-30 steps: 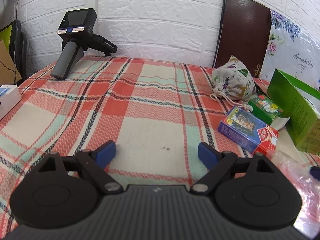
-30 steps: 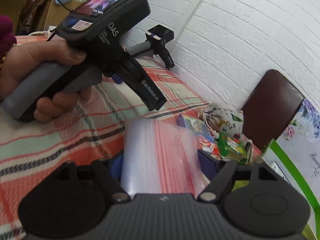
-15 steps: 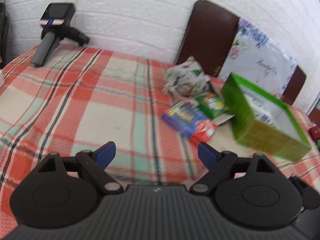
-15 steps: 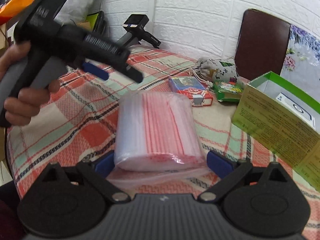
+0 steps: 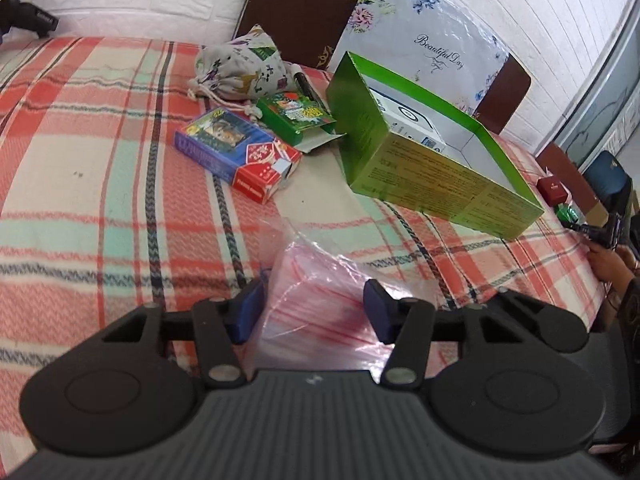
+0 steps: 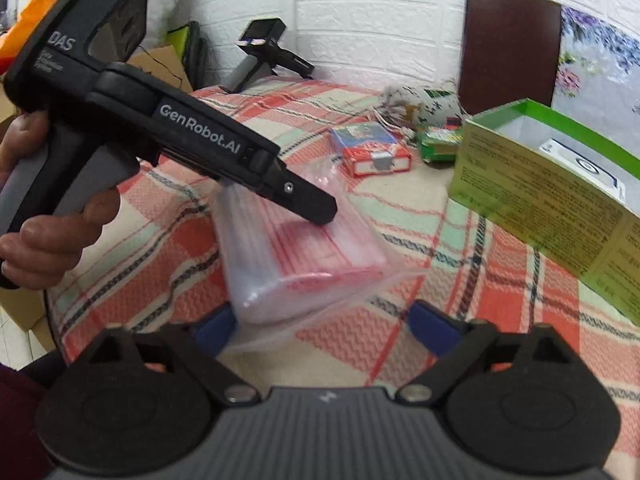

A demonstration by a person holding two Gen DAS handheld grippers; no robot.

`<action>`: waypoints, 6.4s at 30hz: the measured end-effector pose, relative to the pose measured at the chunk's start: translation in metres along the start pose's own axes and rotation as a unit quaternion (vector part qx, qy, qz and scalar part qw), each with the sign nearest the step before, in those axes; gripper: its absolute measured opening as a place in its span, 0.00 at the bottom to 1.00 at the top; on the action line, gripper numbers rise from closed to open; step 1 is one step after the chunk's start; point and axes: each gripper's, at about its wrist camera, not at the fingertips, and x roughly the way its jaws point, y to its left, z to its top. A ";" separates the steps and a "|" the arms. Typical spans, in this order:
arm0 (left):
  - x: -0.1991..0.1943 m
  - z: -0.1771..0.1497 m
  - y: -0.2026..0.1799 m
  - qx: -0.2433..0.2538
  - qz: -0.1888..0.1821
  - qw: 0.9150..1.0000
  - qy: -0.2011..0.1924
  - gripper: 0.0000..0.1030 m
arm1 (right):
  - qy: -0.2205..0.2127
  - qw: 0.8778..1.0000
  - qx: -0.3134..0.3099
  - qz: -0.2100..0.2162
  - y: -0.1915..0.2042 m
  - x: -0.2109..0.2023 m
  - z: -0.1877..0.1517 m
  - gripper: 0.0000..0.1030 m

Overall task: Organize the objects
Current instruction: 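Lift the zip bag with the right tool toward the green box, then lower the zip bag into the green box and open the right tool, then grasp the blue-and-red card deck with the right tool, then hand the card deck from the right tool to the left tool, then lower the card deck into the green box and open the left tool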

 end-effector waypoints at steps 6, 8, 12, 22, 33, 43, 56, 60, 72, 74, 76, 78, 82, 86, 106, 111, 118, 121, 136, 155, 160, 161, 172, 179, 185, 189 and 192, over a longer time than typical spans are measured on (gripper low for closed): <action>-0.023 -0.004 0.003 -0.021 0.022 0.999 -0.019 0.54 | -0.021 1.000 -0.006 -0.010 0.010 0.008 0.009 0.60; -0.030 0.006 0.003 -0.029 0.010 0.999 -0.033 0.53 | -0.033 0.999 0.000 -0.024 0.008 0.006 0.012 0.53; -0.042 0.036 -0.022 0.009 -0.025 0.996 -0.080 0.52 | -0.079 0.995 0.004 -0.068 -0.006 -0.010 0.022 0.47; 0.003 0.106 -0.088 0.083 -0.064 0.987 -0.120 0.53 | -0.157 0.965 0.010 -0.211 -0.073 -0.047 0.049 0.47; 0.100 0.115 -0.123 0.117 0.072 0.989 -0.055 0.58 | -0.102 0.939 0.091 -0.316 -0.146 -0.009 0.046 0.76; 0.056 0.074 -0.124 0.158 0.095 0.978 -0.096 0.59 | -0.139 0.938 0.095 -0.302 -0.118 -0.022 0.033 0.83; 0.033 0.046 -0.059 0.102 0.178 0.976 -0.079 0.60 | -0.137 0.953 0.056 -0.265 -0.062 -0.012 0.030 0.85; 0.027 0.035 -0.030 0.079 0.208 0.972 -0.070 0.60 | -0.120 0.962 0.038 -0.242 -0.044 0.000 0.031 0.85; -0.008 0.019 0.077 -0.004 0.327 0.938 -0.117 0.82 | -0.085 0.986 -0.071 -0.127 0.017 0.064 0.080 0.78; -0.015 0.015 0.092 -0.032 0.298 0.943 -0.142 0.84 | -0.077 0.985 -0.092 -0.127 0.020 0.086 0.096 0.78; -0.013 0.017 0.093 -0.030 0.302 0.942 -0.142 0.86 | -0.066 0.984 -0.100 -0.131 0.014 0.107 0.112 0.80; -0.008 0.019 0.089 -0.016 0.309 0.941 -0.138 0.88 | -0.029 0.988 -0.094 -0.121 0.001 0.130 0.123 0.81; -0.008 0.019 0.092 -0.020 0.303 0.943 -0.138 0.89 | -0.004 0.999 0.007 -0.035 -0.035 0.134 0.123 0.67; -0.007 0.017 0.089 -0.016 0.307 0.942 -0.136 0.91 | -0.012 0.999 0.011 -0.038 -0.028 0.113 0.103 0.59; -0.031 0.010 0.064 -0.055 0.275 0.954 -0.103 0.71 | -0.027 0.997 0.029 -0.065 0.001 0.009 0.016 0.86; -0.034 0.013 0.028 -0.063 0.180 0.980 -0.055 0.61 | -0.029 0.997 0.023 -0.064 0.003 0.012 0.015 0.86; 0.005 0.007 -0.008 -0.051 0.118 0.991 0.024 0.62 | -0.032 0.998 0.002 -0.054 0.009 0.011 0.015 0.59; 0.011 0.005 -0.022 -0.026 0.100 0.994 0.022 0.58 | -0.035 0.998 -0.006 -0.059 0.013 0.010 0.015 0.59; 0.007 0.061 -0.101 0.059 0.013 0.997 -0.053 0.40 | -0.156 0.969 0.006 -0.193 -0.017 -0.046 0.018 0.58; 0.106 0.093 -0.196 0.201 0.027 0.977 -0.062 0.40 | -0.131 0.909 0.097 -0.383 -0.154 -0.035 0.009 0.71; 0.072 0.081 -0.156 0.185 0.063 0.977 -0.082 0.40 | -0.153 0.913 0.092 -0.366 -0.128 -0.040 0.001 0.71; 0.065 0.077 -0.147 0.182 0.072 0.977 -0.088 0.40 | -0.160 0.914 0.093 -0.360 -0.122 -0.045 -0.002 0.71; 0.030 0.066 -0.064 0.149 0.219 0.959 -0.099 0.44 | -0.158 0.952 0.019 -0.262 -0.038 -0.025 0.025 0.75; 0.015 0.047 0.020 0.067 0.288 0.952 -0.079 0.44 | -0.119 0.974 -0.050 -0.184 0.009 0.009 0.039 0.69; -0.005 0.025 0.077 0.013 0.315 0.941 -0.121 0.67 | -0.098 0.981 -0.072 -0.151 0.022 0.045 0.076 0.66; -0.008 0.019 0.079 0.005 0.297 0.943 -0.148 0.71 | -0.098 0.982 -0.024 -0.161 -0.004 0.080 0.130 0.79; -0.008 0.018 0.080 0.004 0.289 0.945 -0.157 0.74 | -0.077 0.982 0.025 -0.170 -0.034 0.118 0.170 0.82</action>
